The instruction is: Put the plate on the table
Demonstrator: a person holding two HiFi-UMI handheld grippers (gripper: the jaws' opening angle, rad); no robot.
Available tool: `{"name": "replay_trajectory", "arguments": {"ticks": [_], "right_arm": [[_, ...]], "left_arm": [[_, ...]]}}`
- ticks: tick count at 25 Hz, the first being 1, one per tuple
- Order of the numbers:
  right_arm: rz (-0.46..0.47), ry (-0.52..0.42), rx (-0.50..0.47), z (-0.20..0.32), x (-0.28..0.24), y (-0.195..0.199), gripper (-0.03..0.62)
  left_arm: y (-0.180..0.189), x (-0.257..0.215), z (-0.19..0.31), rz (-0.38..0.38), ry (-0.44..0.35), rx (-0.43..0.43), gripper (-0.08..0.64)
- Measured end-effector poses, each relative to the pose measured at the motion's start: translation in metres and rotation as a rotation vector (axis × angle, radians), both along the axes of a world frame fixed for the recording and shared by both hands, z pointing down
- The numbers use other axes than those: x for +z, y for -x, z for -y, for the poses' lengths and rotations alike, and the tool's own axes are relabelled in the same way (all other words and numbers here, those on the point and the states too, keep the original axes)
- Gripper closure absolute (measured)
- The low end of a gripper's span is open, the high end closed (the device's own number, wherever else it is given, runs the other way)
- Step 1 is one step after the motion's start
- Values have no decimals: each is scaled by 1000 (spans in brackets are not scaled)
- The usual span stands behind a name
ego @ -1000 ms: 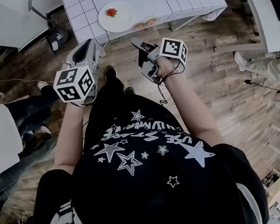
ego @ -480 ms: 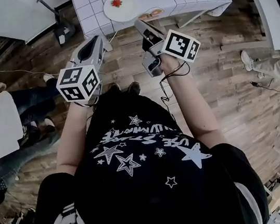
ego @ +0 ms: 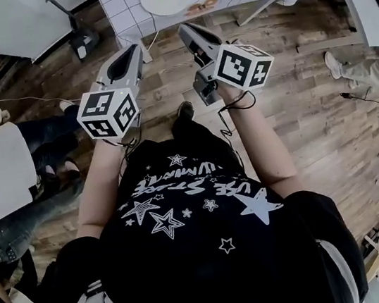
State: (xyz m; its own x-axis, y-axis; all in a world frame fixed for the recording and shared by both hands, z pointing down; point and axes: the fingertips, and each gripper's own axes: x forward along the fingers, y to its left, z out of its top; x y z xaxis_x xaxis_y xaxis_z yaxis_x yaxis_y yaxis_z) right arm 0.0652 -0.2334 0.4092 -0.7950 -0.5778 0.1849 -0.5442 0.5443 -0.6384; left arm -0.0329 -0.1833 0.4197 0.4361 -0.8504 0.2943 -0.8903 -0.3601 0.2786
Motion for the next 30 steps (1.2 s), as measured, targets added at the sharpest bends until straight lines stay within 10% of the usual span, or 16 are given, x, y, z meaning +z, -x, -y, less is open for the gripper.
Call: {"name": "replay_trajectory", "arguments": {"ticks": [11,30], "right_arm": [[-62,-59,36,-107,-16,73,574],[-134,-193,189,-238,-44,79,573]], "left_arm": [[54,-12,-91,-14,-39,65,551],[86,-40,-210,-33,-135,131,551]]}}
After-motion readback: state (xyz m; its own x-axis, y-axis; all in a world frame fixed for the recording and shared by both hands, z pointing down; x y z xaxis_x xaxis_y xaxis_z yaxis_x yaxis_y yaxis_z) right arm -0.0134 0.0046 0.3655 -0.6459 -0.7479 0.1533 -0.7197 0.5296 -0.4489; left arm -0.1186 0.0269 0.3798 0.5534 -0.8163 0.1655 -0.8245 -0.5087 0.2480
